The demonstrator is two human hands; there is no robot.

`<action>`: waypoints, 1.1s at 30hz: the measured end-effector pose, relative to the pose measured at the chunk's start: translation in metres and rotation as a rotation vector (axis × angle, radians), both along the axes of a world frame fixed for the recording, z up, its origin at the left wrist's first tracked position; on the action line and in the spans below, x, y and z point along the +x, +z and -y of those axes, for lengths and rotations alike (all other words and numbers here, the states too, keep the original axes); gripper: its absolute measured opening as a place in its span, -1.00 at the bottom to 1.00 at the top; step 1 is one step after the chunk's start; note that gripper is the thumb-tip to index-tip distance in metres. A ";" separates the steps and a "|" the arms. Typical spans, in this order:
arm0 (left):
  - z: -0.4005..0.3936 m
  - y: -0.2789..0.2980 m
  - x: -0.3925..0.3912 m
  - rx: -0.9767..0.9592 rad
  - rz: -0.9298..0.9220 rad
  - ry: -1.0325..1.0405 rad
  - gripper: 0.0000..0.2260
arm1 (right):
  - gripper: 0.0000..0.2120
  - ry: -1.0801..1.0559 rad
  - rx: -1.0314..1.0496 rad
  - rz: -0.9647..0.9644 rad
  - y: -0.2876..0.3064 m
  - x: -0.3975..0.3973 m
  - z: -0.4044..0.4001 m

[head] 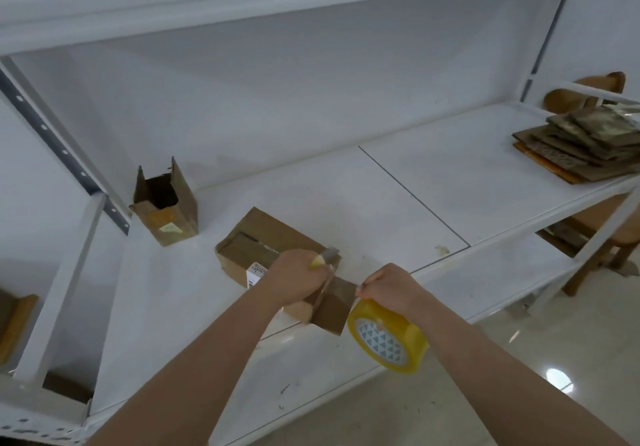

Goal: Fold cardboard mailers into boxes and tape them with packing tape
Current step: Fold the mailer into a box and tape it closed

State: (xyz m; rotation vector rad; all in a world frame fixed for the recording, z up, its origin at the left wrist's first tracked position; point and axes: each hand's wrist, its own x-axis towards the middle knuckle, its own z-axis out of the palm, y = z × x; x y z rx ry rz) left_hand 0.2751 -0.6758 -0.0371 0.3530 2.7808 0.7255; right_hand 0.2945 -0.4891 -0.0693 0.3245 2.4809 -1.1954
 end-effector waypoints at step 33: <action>-0.020 0.016 0.000 0.557 -0.157 0.257 -0.38 | -0.89 0.084 -0.292 -0.242 0.072 -0.018 -0.026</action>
